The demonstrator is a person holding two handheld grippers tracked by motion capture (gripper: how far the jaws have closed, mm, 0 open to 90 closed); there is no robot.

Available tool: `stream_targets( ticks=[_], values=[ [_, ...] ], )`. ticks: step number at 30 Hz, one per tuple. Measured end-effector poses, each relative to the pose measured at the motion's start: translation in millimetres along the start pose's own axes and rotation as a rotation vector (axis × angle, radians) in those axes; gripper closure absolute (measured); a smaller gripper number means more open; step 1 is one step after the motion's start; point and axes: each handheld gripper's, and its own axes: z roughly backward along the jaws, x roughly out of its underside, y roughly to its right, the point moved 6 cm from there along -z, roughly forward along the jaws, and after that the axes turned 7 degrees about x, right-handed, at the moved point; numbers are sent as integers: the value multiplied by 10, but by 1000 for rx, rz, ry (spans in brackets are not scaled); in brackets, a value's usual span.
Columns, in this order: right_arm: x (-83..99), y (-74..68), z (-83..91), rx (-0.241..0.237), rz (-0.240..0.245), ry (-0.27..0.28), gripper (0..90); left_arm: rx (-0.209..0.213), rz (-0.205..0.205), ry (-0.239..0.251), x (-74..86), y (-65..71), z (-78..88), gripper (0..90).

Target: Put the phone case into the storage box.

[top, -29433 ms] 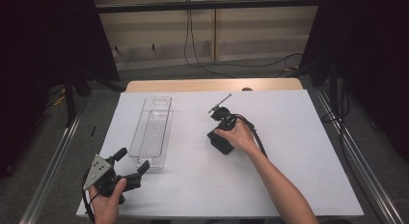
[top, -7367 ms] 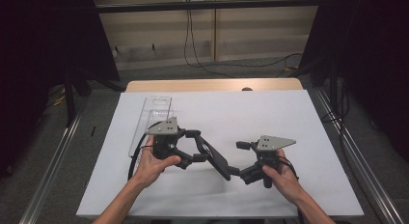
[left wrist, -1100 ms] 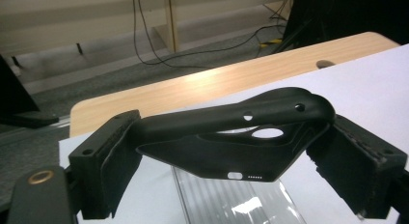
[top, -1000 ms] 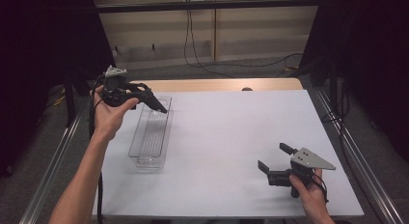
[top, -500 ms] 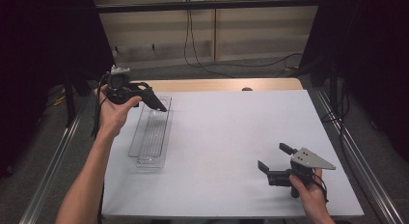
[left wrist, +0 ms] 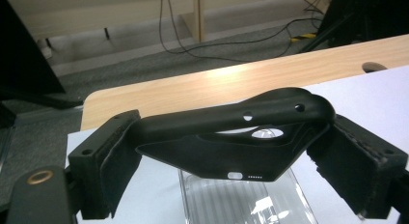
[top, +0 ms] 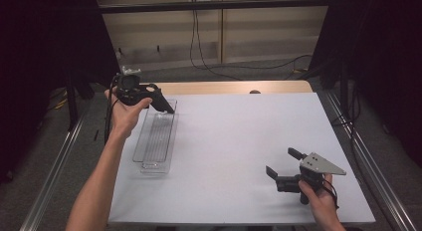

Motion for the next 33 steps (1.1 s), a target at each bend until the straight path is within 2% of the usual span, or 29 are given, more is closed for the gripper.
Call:
stream_targets(
  ticks=[15,30,33],
  values=[
    [9,3,-5,-1,2,-4,0,-33,16,-10,47,-26,-136,130],
    [16,0,-4,-7,4,-7,0,-44,-12,-13,80,22,-236,128],
    [16,0,-6,-7,4,-7,0,-45,-7,-13,85,14,-256,128]
  ],
)
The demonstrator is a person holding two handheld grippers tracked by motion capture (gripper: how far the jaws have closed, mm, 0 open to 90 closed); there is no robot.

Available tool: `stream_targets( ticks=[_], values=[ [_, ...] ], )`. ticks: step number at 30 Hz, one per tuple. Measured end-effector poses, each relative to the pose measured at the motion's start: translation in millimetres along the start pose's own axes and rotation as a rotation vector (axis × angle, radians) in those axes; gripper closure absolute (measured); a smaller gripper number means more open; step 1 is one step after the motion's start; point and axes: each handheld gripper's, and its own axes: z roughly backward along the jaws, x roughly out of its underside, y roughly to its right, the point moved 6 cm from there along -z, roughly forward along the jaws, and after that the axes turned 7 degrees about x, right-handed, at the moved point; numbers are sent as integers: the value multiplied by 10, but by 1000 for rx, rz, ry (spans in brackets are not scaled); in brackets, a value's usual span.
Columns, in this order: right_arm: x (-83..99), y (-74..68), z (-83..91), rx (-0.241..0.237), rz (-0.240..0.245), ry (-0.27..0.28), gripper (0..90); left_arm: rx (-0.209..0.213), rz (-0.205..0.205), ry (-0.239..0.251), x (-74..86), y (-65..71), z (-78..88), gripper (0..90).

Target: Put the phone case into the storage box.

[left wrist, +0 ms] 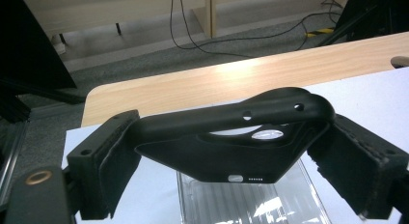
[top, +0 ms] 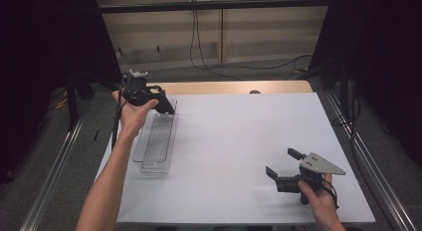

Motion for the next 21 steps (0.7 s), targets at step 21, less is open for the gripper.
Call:
stream_targets(
  ticks=[21],
  values=[
    [4,0,2,-3,0,-2,0,-53,18,34,3,17,-112,123]
  ],
)
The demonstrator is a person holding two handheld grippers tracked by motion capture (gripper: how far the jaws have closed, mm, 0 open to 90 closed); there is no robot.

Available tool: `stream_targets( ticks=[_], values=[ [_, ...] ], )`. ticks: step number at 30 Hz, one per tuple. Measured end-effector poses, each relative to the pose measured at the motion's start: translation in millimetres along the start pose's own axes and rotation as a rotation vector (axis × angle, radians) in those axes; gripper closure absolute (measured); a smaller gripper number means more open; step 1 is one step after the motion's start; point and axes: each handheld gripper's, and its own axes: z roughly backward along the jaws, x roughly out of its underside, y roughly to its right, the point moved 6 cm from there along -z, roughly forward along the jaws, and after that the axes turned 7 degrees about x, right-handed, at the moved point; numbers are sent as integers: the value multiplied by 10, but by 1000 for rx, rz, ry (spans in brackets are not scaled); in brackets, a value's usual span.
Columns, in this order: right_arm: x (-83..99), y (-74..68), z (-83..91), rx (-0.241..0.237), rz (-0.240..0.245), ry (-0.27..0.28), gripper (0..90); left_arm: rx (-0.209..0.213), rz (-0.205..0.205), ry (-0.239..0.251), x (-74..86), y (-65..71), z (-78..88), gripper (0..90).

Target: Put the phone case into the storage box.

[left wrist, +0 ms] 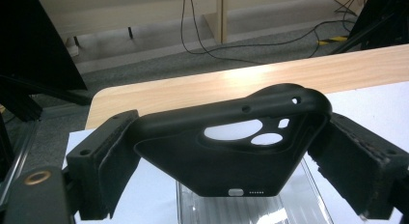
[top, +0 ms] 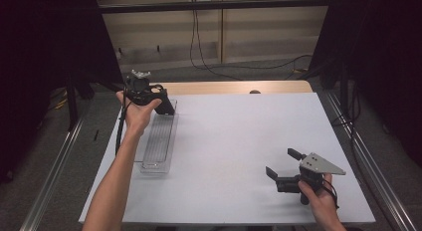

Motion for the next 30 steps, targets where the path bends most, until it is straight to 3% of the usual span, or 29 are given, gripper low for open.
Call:
stream_targets(
  ticks=[12,30],
  values=[
    [7,-1,-6,-5,-4,-4,0,23,-14,29,-42,120,-54,134],
    [12,3,-12,-8,-3,-8,0,40,-17,41,-67,97,-99,137]
  ],
)
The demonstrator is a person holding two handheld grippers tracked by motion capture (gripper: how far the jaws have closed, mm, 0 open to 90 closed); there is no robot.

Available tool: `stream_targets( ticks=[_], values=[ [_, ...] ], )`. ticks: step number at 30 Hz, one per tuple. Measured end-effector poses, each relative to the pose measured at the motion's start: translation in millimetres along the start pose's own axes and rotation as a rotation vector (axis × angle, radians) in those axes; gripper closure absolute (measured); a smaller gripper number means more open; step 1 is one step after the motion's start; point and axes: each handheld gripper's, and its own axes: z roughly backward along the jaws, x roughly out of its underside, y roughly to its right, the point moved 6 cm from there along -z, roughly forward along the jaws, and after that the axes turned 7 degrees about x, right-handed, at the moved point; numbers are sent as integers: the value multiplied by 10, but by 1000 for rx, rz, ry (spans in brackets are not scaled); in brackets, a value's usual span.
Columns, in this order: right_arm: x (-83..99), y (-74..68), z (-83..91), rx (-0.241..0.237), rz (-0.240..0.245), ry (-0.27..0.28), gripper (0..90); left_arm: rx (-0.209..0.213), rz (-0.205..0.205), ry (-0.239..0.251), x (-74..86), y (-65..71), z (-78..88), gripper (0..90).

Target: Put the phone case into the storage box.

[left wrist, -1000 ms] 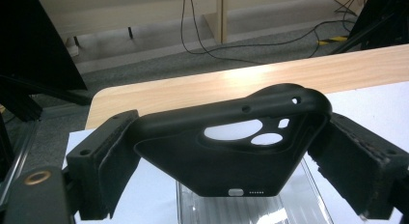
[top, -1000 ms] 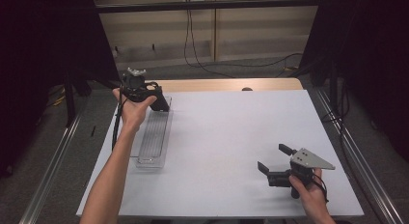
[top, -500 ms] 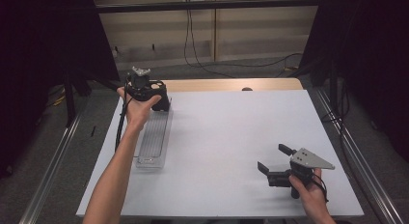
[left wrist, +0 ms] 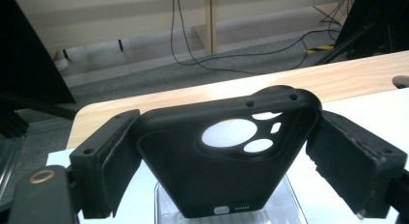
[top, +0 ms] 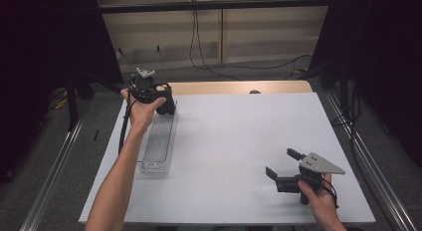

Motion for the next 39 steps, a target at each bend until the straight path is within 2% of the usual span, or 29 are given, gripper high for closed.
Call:
stream_targets(
  ticks=[4,6,12,16,17,20,24,30,32,34,36,37,39],
  values=[
    [1,1,-1,-1,0,-1,0,35,4,-4,0,18,-28,134],
    [3,3,-2,-1,0,-1,0,33,4,4,-3,29,-36,131],
    [8,-9,-9,-3,2,-3,0,75,5,14,-35,85,-33,111],
    [7,-11,-6,-5,3,-2,0,71,19,19,-40,46,-29,83],
    [7,-11,-5,-5,3,-2,0,66,12,20,-39,32,-29,81],
    [6,-6,-5,-3,0,-2,0,76,21,30,-41,11,-33,61],
    [6,-5,-5,-3,0,-1,0,70,9,30,-33,0,-39,40],
    [4,-2,1,-2,1,2,0,78,17,34,-23,-13,-51,32],
    [4,0,1,-1,1,2,0,76,1,31,-17,-28,-50,32],
    [4,-2,0,-3,1,2,0,66,5,42,-16,-38,-44,32],
    [5,-2,0,-3,1,2,0,90,12,60,-10,-37,-46,32],
    [5,-1,2,-2,2,1,0,86,-2,49,3,-50,-39,32],
    [6,0,1,-1,0,1,0,93,1,60,22,-56,-39,30]
  ],
)
